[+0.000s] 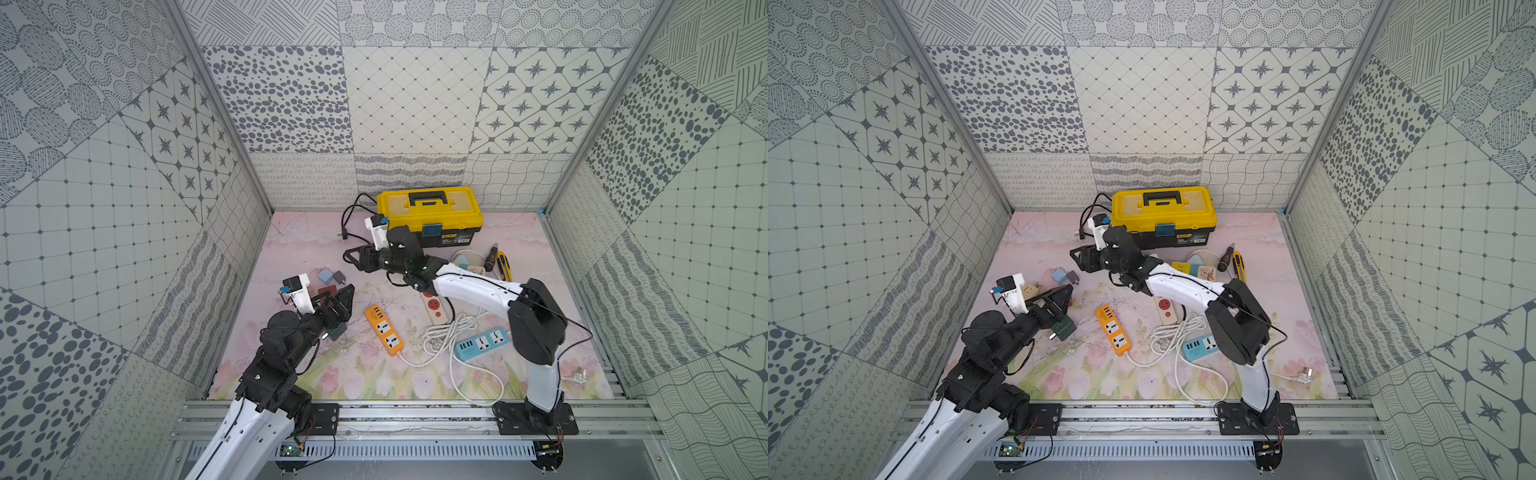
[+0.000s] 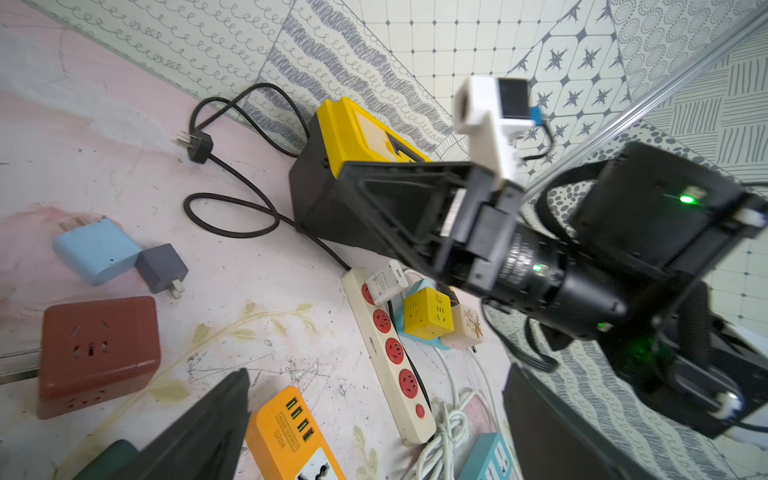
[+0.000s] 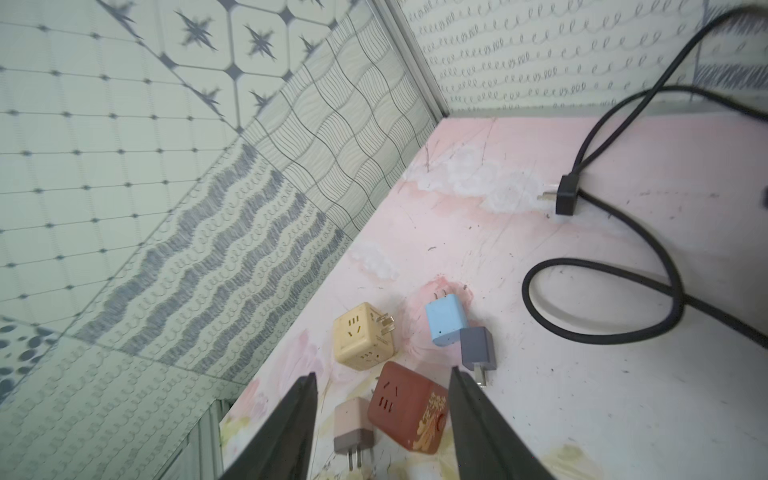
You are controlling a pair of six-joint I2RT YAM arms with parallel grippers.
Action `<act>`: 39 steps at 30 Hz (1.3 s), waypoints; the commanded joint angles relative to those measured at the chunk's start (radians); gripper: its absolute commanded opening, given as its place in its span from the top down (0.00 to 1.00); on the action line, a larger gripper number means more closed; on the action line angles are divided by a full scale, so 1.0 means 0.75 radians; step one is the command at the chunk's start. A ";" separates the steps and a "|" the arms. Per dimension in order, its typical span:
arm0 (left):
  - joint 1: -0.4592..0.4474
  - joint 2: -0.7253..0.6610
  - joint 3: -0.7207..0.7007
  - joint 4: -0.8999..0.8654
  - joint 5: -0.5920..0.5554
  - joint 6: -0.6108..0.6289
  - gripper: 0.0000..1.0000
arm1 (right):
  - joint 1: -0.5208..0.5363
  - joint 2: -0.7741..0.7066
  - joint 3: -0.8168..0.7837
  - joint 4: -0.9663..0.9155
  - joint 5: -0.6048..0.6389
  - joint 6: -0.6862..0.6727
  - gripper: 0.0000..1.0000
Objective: Pull the plug off the socket
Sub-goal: Place the plug at the corner of the board, then move the socket to the center of the board.
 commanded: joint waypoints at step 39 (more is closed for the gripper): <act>-0.428 1.961 1.560 -0.832 -0.246 -0.066 0.30 | -0.547 -0.193 -1.093 0.350 -0.303 0.233 0.49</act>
